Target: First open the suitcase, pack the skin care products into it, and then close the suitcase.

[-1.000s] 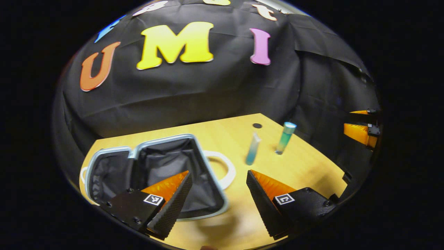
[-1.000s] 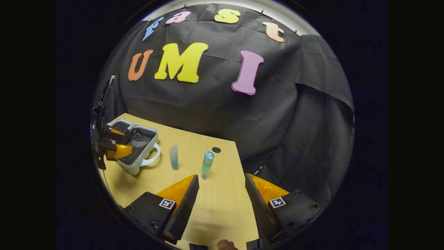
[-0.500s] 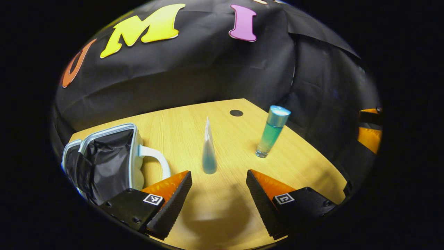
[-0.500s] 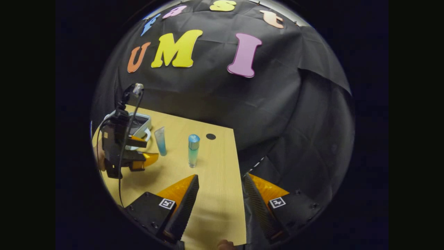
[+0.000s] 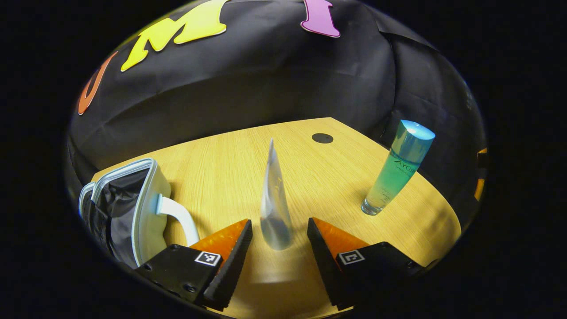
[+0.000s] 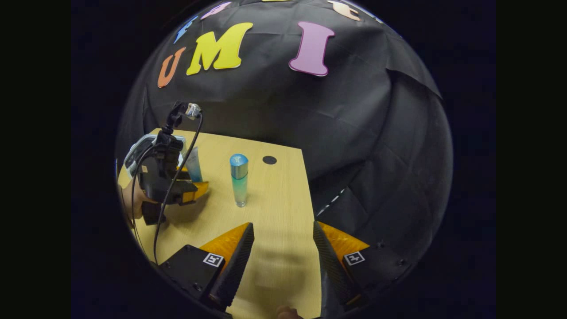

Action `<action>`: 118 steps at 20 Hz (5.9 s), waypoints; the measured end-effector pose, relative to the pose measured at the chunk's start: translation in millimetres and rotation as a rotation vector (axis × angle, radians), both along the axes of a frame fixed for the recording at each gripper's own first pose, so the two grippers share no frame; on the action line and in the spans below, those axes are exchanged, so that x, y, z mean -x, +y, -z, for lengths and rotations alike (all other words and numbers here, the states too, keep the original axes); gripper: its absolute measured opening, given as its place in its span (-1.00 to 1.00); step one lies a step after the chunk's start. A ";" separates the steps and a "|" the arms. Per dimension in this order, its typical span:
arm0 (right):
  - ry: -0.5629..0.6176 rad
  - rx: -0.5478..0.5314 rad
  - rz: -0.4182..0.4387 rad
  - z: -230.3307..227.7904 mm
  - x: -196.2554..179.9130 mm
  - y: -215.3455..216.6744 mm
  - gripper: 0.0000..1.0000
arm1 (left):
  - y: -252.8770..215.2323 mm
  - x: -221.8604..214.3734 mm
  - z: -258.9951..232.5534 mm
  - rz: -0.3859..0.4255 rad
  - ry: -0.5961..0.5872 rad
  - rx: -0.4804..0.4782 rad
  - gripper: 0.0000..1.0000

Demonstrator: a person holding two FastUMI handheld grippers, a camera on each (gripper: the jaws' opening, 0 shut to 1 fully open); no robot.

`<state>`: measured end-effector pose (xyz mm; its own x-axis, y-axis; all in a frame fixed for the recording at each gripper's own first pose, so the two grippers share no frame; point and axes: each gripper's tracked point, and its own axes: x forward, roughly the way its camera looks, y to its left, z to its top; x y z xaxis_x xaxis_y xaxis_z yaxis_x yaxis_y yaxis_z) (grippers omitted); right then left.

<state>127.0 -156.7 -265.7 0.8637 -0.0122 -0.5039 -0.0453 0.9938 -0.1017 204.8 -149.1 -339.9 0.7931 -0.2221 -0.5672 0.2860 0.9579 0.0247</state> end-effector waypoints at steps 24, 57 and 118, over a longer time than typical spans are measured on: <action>-0.023 -0.157 -0.023 62.8 -141.9 104.2 0.24 | 166.2 123.8 -93.5 -0.280 0.048 0.044 -0.19; 0.015 -0.204 -0.057 -88.7 77.8 277.3 -0.29 | 273.0 122.2 -15.1 -0.188 0.380 0.086 0.70; 0.082 -0.081 -0.161 -175.3 73.6 350.1 0.62 | 606.1 118.2 -5.1 -0.782 0.054 1.141 -0.73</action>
<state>53.4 193.4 -90.4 0.8071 0.1660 -0.5666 -0.2088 0.9779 -0.0109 86.6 457.0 -334.8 0.9084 -0.0917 -0.4079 -0.3539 0.3507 -0.8670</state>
